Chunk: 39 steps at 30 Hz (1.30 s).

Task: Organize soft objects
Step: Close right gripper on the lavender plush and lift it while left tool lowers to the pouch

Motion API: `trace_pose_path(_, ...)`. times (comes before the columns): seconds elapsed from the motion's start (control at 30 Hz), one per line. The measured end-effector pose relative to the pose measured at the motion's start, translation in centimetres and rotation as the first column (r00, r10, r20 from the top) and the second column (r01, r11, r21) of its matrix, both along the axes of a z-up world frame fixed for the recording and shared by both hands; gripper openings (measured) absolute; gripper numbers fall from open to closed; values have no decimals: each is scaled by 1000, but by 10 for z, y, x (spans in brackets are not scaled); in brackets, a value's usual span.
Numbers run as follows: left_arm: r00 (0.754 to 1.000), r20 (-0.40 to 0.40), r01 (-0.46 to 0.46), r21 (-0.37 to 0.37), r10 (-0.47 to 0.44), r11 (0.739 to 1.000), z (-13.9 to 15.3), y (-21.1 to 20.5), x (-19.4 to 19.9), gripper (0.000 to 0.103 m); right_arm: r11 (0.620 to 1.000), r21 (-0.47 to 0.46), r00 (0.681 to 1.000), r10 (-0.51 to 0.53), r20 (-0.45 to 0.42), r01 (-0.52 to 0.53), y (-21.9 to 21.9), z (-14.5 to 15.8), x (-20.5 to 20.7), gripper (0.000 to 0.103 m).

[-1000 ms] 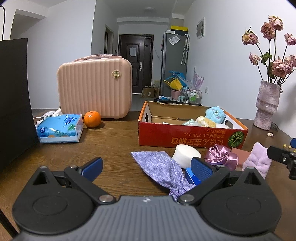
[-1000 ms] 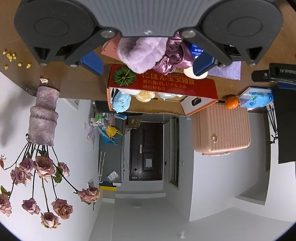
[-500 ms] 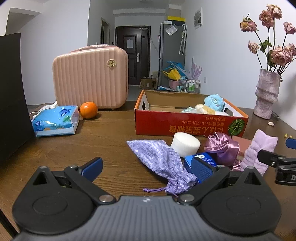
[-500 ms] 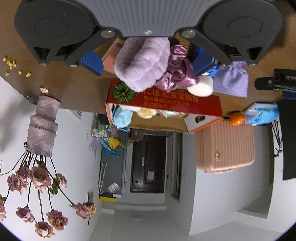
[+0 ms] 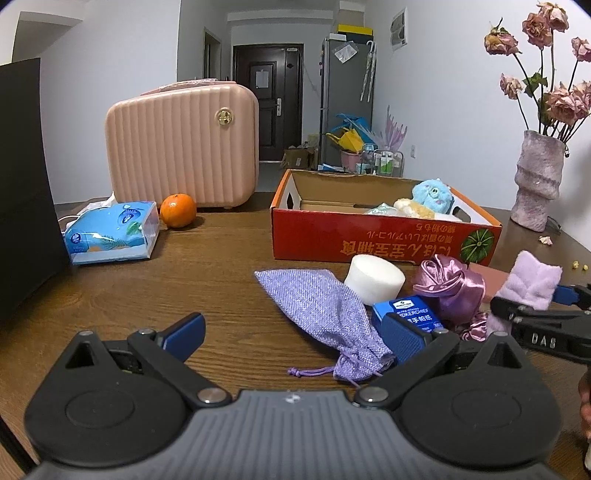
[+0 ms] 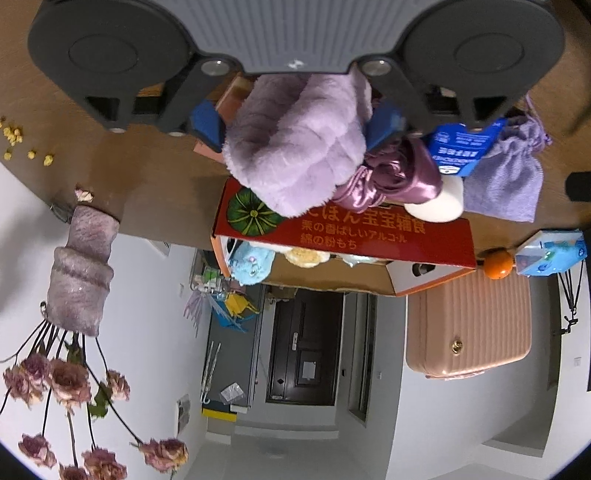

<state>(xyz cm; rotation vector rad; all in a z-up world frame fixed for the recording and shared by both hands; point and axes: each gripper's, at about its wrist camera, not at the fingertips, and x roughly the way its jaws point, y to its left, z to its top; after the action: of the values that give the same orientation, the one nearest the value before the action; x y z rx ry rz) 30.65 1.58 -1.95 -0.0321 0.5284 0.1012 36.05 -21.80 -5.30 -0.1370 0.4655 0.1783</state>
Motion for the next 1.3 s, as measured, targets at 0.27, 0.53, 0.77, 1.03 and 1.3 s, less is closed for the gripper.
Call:
trace_pose_path(0.27, 1000, -23, -15, 10, 15, 1000, -6, 1, 6, 103, 997, 79, 999, 29, -31, -27, -14, -3, 9, 27)
trace_pose_path(0.53, 999, -25, -25, 6, 25, 1000, -6, 3, 7, 103, 994, 107, 1000, 22, 18, -23, -18, 4, -1, 26)
trace_pose_path(0.77, 999, -23, -27, 2, 27, 1000, -5, 4, 7, 103, 987, 158, 996, -23, 83, 10, -34, 18, -11, 26)
trace_pose_path(1.03, 997, -63, -41, 6, 42, 999, -11, 2, 24, 103, 979, 201, 992, -54, 110, 31, -46, 26, -16, 26)
trace_pose_path(1.3, 995, -89, -40, 39, 43, 998, -19, -9, 50, 103, 977, 212, 992, -65, 112, 41, -48, 27, -16, 26)
